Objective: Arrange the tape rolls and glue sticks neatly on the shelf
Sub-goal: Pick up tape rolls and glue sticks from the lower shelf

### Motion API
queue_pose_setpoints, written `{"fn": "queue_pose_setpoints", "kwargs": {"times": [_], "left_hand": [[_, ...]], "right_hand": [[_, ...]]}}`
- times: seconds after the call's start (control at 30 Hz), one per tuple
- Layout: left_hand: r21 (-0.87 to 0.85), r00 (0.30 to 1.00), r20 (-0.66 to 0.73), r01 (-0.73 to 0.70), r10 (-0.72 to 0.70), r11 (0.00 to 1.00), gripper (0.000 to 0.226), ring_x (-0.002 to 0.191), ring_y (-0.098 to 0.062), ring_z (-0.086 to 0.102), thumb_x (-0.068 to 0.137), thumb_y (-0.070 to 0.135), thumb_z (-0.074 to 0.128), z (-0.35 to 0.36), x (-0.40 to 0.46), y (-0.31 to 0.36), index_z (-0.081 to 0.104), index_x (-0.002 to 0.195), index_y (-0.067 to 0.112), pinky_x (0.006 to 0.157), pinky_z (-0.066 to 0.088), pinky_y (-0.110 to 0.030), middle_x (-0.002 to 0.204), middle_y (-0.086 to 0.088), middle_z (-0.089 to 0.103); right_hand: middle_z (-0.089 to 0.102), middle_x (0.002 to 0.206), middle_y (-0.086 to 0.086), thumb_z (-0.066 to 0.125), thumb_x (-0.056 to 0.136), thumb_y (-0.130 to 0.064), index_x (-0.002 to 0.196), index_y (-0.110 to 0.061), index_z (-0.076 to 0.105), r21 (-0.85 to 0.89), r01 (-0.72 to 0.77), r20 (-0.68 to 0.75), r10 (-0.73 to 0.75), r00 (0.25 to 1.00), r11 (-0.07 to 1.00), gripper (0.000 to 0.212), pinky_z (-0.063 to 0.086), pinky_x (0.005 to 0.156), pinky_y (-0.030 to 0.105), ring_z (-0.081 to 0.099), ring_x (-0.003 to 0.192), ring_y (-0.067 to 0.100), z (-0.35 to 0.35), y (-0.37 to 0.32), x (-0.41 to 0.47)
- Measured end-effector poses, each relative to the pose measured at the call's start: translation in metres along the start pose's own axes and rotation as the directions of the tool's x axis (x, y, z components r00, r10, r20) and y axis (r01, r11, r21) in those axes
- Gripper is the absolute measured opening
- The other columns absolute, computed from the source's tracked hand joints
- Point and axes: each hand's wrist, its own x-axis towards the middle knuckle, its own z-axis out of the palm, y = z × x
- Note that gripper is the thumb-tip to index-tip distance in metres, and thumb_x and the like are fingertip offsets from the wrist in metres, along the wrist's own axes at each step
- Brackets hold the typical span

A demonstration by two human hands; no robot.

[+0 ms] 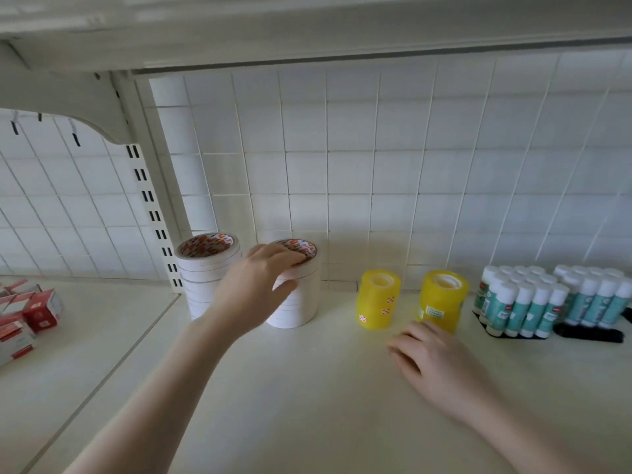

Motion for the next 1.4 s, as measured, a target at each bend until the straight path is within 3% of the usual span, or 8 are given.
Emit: {"fn": "queue_pose_setpoints", "kwargs": {"times": [0.1, 0.2, 0.37, 0.5, 0.67, 0.77, 1.1, 1.4], "left_hand": [[0.064, 0.989, -0.143, 0.052, -0.042, 0.997, 0.046, 0.095, -0.035, 0.061, 0.069, 0.009, 0.080, 0.014, -0.022, 0.013, 0.065, 0.112, 0.011, 0.079, 0.050, -0.039, 0.108, -0.008, 0.066], [0.055, 0.976, -0.186, 0.128, -0.116, 0.990, 0.050, 0.098, -0.037, 0.059, 0.068, 0.013, 0.080, 0.024, -0.036, 0.029, 0.062, 0.115, 0.010, 0.078, 0.051, -0.043, 0.113, -0.013, 0.063], [0.017, 0.960, -0.225, 0.174, -0.166, 0.985, 0.058, 0.102, -0.039, 0.057, 0.066, 0.013, 0.081, 0.027, -0.046, 0.051, 0.059, 0.119, 0.008, 0.081, 0.051, -0.045, 0.118, -0.018, 0.059], [0.004, 0.959, -0.236, 0.162, -0.157, 0.987, 0.060, 0.104, -0.041, 0.057, 0.064, 0.013, 0.081, 0.031, -0.050, 0.074, 0.059, 0.119, 0.006, 0.084, 0.050, -0.047, 0.117, -0.019, 0.059], [-0.033, 0.975, -0.169, 0.144, -0.147, 0.989, 0.058, 0.104, -0.041, 0.057, 0.063, 0.016, 0.082, 0.052, -0.051, 0.115, 0.060, 0.117, 0.006, 0.082, 0.051, -0.048, 0.116, -0.018, 0.060], [-0.047, 0.986, -0.114, 0.118, -0.123, 0.992, 0.059, 0.101, -0.040, 0.059, 0.061, 0.018, 0.084, 0.068, -0.047, 0.148, 0.062, 0.115, 0.007, 0.078, 0.053, -0.047, 0.114, -0.018, 0.061], [-0.072, 1.000, -0.002, -0.009, 0.009, 0.997, 0.059, 0.097, -0.037, 0.064, 0.056, 0.026, 0.088, 0.138, -0.019, 0.337, 0.066, 0.107, 0.009, 0.067, 0.055, -0.044, 0.108, -0.014, 0.065], [-0.155, 0.997, 0.049, -0.051, 0.059, 0.987, 0.054, 0.116, -0.033, 0.054, 0.074, 0.034, 0.075, 0.200, 0.023, 0.505, 0.060, 0.121, 0.014, 0.088, 0.049, -0.047, 0.124, -0.010, 0.059]], "right_hand": [[0.051, 0.064, -0.008, 0.040, 0.084, -0.034, 0.064, -0.023, 0.061, -0.074, 0.000, 0.013, 0.001, 1.000, 0.997, 0.031, 0.047, 0.048, 0.030, 0.055, 0.063, 0.015, -0.008, 0.005, 0.000], [0.050, 0.060, -0.005, 0.042, 0.082, -0.031, 0.059, -0.020, 0.058, -0.168, -0.022, 0.002, 0.023, 1.000, 0.986, 0.030, 0.043, 0.046, 0.028, 0.055, 0.057, 0.019, -0.027, 0.015, 0.000], [0.058, 0.064, 0.002, 0.075, 0.071, -0.016, 0.070, -0.016, 0.066, -0.235, -0.266, -0.085, 0.253, 0.964, 0.935, 0.010, 0.046, 0.050, 0.033, 0.060, 0.061, 0.028, -0.062, 0.040, -0.013], [0.062, 0.065, 0.008, 0.081, 0.065, -0.010, 0.073, -0.010, 0.068, -0.259, -0.443, -0.191, 0.404, 0.894, 0.858, 0.015, 0.049, 0.050, 0.036, 0.061, 0.061, 0.032, -0.080, 0.055, -0.043], [0.065, 0.071, 0.015, 0.085, 0.058, -0.008, 0.084, -0.004, 0.071, -0.320, -0.539, -0.227, 0.490, 0.842, 0.779, 0.030, 0.052, 0.054, 0.040, 0.063, 0.062, 0.035, -0.099, 0.070, -0.085], [0.066, 0.073, 0.012, 0.084, 0.061, -0.011, 0.086, -0.005, 0.072, -0.343, -0.594, -0.241, 0.544, 0.804, 0.727, 0.028, 0.052, 0.056, 0.039, 0.063, 0.065, 0.034, -0.116, 0.086, -0.110], [0.064, 0.072, 0.011, 0.086, 0.056, -0.011, 0.083, -0.007, 0.070, -0.335, -0.701, -0.410, 0.572, 0.710, 0.630, 0.031, 0.049, 0.053, 0.037, 0.061, 0.062, 0.034, -0.206, 0.192, -0.222], [0.066, 0.075, 0.010, 0.087, 0.054, -0.013, 0.086, -0.008, 0.070, -0.358, -0.760, -0.464, 0.603, 0.648, 0.542, 0.036, 0.051, 0.055, 0.037, 0.063, 0.065, 0.033, -0.281, 0.319, -0.309]]}}
